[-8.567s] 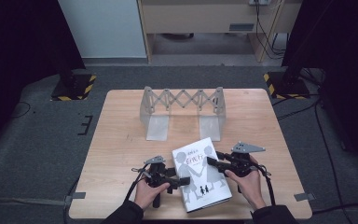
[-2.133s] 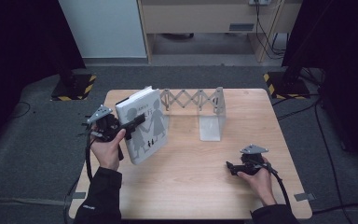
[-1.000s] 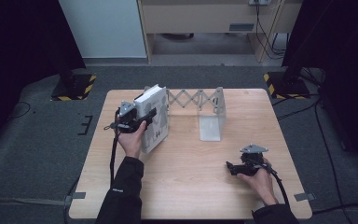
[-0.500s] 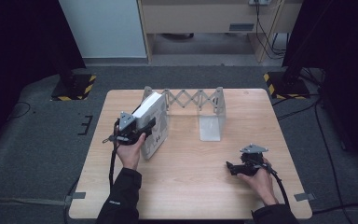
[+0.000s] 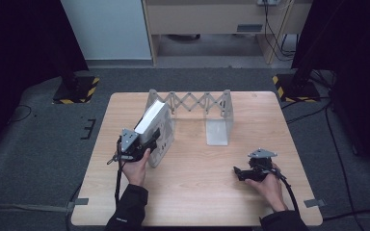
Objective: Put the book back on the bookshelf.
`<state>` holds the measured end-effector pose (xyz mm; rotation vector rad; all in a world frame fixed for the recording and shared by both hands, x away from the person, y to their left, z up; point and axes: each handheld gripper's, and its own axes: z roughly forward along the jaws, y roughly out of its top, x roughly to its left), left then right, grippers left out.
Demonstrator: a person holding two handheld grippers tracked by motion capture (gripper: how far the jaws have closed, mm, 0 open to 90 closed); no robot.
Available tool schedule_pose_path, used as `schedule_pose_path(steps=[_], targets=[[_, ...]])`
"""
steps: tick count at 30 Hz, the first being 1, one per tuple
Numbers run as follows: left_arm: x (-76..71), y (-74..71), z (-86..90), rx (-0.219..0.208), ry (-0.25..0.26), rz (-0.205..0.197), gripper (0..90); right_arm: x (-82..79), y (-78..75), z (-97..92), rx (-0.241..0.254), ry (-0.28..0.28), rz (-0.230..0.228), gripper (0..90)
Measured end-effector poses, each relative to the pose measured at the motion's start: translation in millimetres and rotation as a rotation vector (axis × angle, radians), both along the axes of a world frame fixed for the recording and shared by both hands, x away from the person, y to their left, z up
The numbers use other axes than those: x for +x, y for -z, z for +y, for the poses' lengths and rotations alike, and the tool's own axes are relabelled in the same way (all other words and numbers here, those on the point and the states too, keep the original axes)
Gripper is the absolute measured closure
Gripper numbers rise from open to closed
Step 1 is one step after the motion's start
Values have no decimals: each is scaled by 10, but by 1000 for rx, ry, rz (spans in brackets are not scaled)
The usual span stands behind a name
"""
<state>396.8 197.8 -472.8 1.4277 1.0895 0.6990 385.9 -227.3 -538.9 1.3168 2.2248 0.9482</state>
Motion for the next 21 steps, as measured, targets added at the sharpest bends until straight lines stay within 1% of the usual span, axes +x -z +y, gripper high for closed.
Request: schedule_pose_path(steps=[2, 3, 4, 6, 8, 9, 14, 15, 17, 18, 21], targets=[[-7, 45, -6, -14, -14, -28, 480, 0, 0, 0, 0, 0, 0, 67], [-7, 54, -14, -14, -26, -37, 482, 0, 0, 0, 0, 0, 0, 67], [-2, 55, -26, -17, -39, -38, 487, 0, 0, 0, 0, 0, 0, 67], [3, 43, -56, 4, -71, -39, 499, 1, 0, -1, 0, 0, 1, 67], [14, 37, -61, 4, -79, -36, 504, 1, 0, 0, 1, 1, 1, 67], [17, 33, -58, 14, -84, -39, 506, 0, 0, 1, 1, 1, 3, 66], [11, 14, -18, 12, -78, -20, 513, 1, 0, 1, 1, 0, 3, 64], [9, 13, -22, 16, -78, -21, 513, 2, 0, 0, -1, -2, 3, 64], [-2, 10, -53, 45, -77, -30, 513, 3, 0, 2, 0, -1, 4, 63], [-9, 11, -78, 51, -66, -34, 513, 4, 0, 1, -1, -2, 3, 63], [-1, 11, -95, 52, -67, -35, 512, 4, 0, 0, -2, -4, 3, 63]])
